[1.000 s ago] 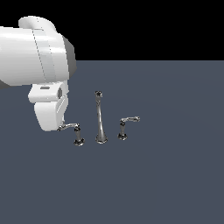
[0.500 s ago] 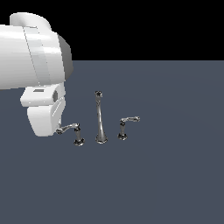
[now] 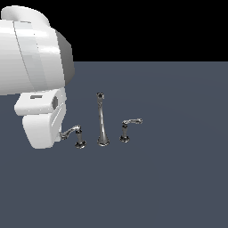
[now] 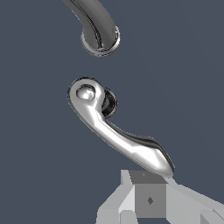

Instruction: Turn on the faucet by rotating a designated handle.

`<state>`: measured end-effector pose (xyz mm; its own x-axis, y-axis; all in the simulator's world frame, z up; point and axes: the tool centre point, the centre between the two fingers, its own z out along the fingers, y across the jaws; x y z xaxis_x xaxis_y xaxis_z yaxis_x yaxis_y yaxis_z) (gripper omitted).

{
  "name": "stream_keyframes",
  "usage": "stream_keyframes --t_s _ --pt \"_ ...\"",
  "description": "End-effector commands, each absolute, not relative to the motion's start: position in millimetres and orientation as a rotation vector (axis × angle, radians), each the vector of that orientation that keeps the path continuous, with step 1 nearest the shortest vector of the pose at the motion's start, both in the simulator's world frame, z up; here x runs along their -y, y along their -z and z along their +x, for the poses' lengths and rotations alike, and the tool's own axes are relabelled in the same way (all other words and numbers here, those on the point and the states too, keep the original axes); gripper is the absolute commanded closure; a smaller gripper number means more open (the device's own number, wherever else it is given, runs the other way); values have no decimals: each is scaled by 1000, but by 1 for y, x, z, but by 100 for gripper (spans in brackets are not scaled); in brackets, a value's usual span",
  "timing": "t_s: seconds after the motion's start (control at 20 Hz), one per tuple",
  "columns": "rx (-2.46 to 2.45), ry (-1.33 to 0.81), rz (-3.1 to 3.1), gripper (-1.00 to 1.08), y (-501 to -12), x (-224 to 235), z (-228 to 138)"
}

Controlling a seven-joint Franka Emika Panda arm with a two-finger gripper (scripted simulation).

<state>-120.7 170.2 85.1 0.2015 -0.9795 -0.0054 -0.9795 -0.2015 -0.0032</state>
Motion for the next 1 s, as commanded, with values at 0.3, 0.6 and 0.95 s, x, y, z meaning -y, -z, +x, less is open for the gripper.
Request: stream_keyframes --t_s 0.3,0.6,0.95 --pt "-1990 -2 -2427 108 -85 -148 -128" --pt "-1999 -1 -2423 108 -85 -124 -134" --pt "-1964 -5 -2447 108 -85 -120 -132"
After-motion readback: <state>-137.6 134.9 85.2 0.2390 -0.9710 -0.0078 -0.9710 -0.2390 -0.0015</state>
